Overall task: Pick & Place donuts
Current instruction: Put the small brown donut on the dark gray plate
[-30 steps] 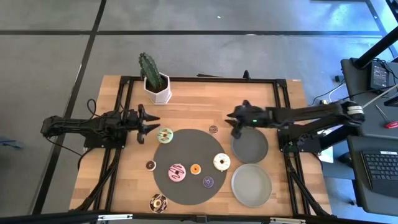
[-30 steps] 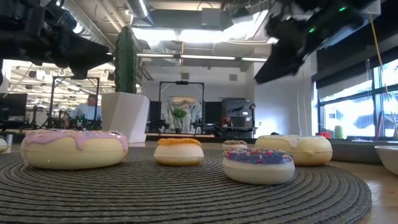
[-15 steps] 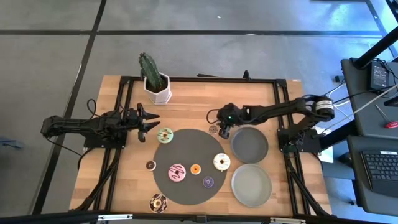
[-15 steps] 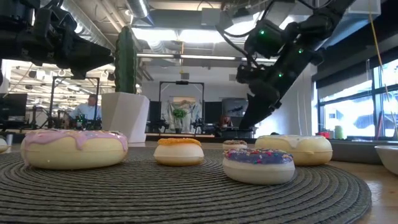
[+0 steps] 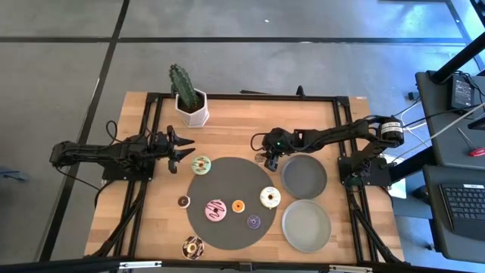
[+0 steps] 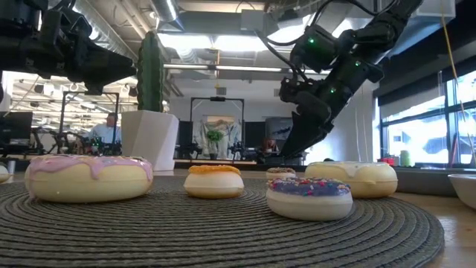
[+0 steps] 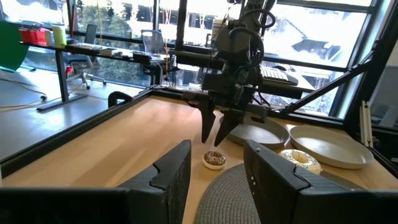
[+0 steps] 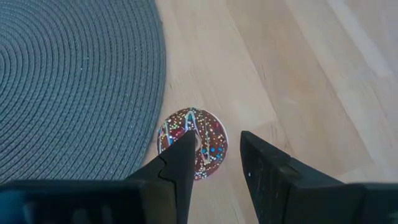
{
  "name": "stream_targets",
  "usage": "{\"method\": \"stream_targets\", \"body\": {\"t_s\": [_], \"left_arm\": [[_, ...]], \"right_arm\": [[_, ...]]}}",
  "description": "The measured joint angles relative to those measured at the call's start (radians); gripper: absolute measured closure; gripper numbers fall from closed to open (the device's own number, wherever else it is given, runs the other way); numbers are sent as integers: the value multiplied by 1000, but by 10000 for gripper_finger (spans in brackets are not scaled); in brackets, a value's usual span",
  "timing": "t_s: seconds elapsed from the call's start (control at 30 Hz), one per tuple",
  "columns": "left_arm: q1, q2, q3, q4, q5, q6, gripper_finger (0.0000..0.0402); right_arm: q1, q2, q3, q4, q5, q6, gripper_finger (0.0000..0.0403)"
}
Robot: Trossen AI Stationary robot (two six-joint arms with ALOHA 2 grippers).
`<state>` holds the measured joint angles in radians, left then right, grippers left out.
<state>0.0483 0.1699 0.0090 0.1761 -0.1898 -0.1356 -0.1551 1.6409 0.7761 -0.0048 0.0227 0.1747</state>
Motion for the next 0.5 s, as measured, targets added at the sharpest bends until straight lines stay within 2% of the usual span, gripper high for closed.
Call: {"method": "stream_targets", "body": {"t_s": [0.27,0.5], "left_arm": [[0,0,0,-1,0,0,258],[0,0,0,-15,0,0,258]], "right_arm": [[0,2,0,1,0,7,273],[6,54,-1,3,-1,29,273]]}}
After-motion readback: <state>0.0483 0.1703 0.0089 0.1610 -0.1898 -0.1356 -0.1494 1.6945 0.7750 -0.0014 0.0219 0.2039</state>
